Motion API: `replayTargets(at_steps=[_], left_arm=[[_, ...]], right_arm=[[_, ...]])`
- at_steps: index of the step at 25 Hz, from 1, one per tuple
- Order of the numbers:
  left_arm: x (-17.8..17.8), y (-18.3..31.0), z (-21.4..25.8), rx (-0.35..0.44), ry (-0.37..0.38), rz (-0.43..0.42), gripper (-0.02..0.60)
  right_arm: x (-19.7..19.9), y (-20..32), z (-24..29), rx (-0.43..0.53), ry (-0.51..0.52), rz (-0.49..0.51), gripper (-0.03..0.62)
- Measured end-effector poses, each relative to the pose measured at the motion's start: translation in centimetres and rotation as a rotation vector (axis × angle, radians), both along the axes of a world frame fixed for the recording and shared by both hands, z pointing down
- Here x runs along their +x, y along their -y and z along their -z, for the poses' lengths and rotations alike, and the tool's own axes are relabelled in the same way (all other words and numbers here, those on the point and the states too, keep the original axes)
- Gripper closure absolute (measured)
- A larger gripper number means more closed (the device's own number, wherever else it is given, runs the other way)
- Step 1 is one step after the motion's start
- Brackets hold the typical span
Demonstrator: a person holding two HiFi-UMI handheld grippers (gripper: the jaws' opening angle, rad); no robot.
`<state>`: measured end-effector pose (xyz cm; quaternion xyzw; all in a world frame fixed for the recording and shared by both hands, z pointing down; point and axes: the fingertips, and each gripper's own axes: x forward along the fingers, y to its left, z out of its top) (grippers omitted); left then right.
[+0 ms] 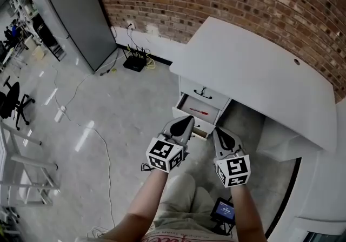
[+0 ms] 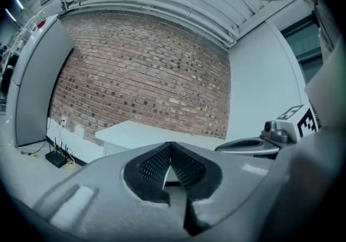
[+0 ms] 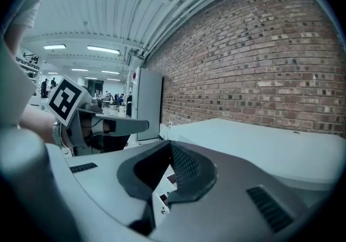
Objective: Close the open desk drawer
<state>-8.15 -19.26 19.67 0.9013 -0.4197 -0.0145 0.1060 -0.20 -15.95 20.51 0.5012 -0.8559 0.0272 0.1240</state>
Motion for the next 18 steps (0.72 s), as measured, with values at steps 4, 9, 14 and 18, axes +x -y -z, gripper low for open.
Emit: replayTargets(at_steps=[4,9,14,18], left_arm=[[-0.1,0.8,-4.5,0.0,0.031,-0.002,0.575],[-0.1,3.7,-12.8,-0.004,0.041,-0.009,0.574],[0.0,5.8,-20.5,-0.014,0.062,-0.013,0.552],[-0.3,7.1,-25.7,-0.018,0.08,-0.003,0.498]], right_arm=[[-0.1,1.4,-4.0,0.009,0.009,0.011,0.582],[-0.1,3.9,-12.0,0.014,-0.002,0.011,0.583],[0.3,6.1,-19.9,0.009,-0.002,0.01,0.582],[0.1,7.2,-24.6,0.024,-0.006,0.017,0.583]])
